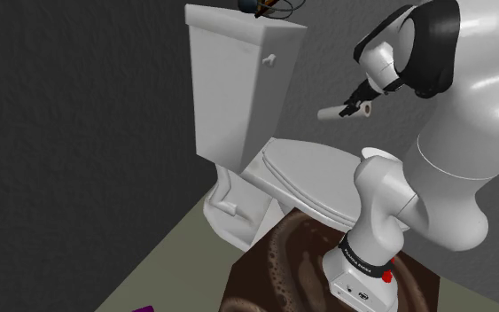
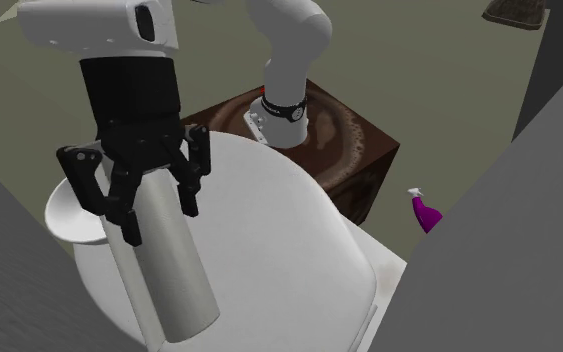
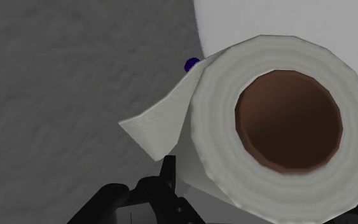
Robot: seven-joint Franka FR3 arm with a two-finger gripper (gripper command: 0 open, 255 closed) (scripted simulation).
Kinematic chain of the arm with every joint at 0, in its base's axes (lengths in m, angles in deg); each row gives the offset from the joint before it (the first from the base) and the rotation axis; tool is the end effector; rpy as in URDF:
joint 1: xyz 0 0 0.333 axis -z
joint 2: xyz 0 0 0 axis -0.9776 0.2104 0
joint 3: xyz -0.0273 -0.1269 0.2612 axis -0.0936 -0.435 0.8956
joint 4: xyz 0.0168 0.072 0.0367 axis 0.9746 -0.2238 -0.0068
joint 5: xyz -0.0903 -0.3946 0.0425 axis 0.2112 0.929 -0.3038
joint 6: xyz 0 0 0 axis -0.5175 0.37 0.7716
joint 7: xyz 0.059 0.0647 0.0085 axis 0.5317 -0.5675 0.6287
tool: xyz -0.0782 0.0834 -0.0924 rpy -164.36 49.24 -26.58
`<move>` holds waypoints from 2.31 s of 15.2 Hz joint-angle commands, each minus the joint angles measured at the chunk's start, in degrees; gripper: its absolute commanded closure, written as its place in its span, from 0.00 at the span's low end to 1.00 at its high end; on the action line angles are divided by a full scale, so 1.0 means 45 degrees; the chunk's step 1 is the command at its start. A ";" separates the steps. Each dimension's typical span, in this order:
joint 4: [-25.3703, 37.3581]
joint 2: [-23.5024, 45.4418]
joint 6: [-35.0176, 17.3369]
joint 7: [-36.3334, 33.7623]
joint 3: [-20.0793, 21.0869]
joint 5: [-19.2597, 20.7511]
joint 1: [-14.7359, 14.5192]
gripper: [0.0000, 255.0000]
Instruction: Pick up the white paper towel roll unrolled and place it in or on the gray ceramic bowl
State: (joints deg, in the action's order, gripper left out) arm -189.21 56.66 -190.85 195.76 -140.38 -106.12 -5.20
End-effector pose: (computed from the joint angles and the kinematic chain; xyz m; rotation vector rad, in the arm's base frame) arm 0.2684 -0.4024 0.4017 2.6732 0.4616 0.5933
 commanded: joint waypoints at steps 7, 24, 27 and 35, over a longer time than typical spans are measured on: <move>-0.0322 0.0061 0.1412 0.2528 -0.2515 0.0605 0.0816 1.00; 0.0305 -0.2000 0.2063 0.6066 -0.5118 0.1609 0.2393 1.00; 0.0043 -0.2273 0.1593 0.6410 -0.5066 0.1352 0.2319 1.00; -0.0369 -0.2861 0.0717 0.7101 -0.4982 0.0820 0.2166 1.00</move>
State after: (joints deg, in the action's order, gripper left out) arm -190.71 43.91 -187.55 227.64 -162.92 -102.35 4.65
